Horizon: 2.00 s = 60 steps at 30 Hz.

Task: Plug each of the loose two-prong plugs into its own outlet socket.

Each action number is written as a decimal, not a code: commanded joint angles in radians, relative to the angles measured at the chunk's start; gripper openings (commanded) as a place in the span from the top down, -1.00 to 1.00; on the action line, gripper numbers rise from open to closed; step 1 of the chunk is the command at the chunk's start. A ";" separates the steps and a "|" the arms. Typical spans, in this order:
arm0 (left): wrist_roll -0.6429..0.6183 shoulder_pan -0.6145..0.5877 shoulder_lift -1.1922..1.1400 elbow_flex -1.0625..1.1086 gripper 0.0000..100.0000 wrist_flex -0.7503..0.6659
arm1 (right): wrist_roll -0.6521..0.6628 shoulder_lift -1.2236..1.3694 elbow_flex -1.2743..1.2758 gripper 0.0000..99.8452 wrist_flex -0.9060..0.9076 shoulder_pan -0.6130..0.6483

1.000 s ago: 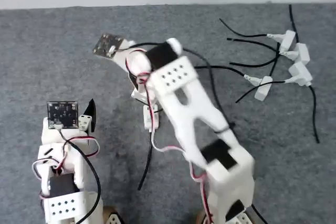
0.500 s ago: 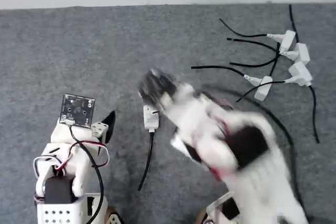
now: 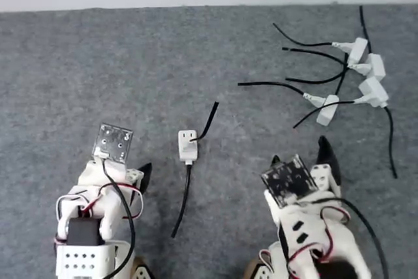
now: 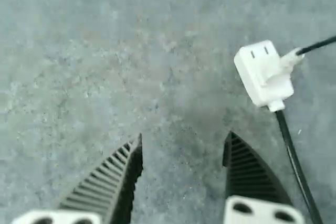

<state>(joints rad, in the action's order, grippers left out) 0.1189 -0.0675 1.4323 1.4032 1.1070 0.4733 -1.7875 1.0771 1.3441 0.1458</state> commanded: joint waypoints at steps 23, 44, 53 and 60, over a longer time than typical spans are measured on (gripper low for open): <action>0.034 0.005 0.385 0.280 0.53 0.158 | -0.044 -0.028 0.555 0.39 -0.177 -0.079; 0.038 -0.003 0.385 0.280 0.53 0.158 | -0.041 -0.027 0.606 0.38 -0.028 -0.292; 0.038 -0.002 0.385 0.280 0.53 0.158 | -0.041 -0.027 0.606 0.38 -0.028 -0.395; 0.038 -0.002 0.385 0.280 0.53 0.158 | -0.043 -0.027 0.606 0.38 -0.028 -0.400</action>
<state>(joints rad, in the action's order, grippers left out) 0.1465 -0.0629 1.8006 1.6901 1.2896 0.4335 -1.8044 1.6663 1.3073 -0.2394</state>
